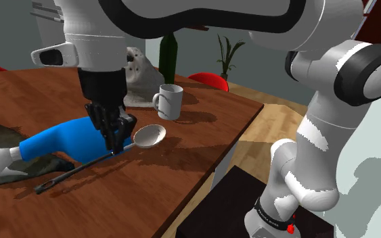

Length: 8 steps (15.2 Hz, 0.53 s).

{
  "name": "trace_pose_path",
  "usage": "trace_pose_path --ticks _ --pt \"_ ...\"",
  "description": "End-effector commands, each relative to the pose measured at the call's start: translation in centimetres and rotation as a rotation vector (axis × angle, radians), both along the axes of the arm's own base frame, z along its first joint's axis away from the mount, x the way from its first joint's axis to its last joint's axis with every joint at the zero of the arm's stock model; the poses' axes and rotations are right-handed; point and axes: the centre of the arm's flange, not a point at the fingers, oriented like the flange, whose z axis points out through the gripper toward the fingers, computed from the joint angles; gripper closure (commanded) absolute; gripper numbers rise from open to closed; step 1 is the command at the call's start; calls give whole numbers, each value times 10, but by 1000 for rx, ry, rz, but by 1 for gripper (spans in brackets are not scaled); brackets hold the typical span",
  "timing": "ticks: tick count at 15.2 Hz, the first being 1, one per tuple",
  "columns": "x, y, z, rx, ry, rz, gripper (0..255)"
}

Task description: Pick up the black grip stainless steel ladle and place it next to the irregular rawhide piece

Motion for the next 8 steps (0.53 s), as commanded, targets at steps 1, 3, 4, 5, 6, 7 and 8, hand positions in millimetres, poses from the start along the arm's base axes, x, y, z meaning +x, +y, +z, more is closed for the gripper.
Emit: trace_pose_path --ticks 1,3,4,5,6,7,8 --pt "10 -5 -12 -29 -3 -9 0" --pt "10 0 -2 -30 -3 -9 0" --pt "12 0 11 -30 -3 -9 0" --pt "13 1 25 -30 -3 -9 0" --pt "14 1 35 -30 -3 -9 0" --pt "14 1 35 -30 -3 -9 0" --pt "14 1 35 -30 -3 -10 0"
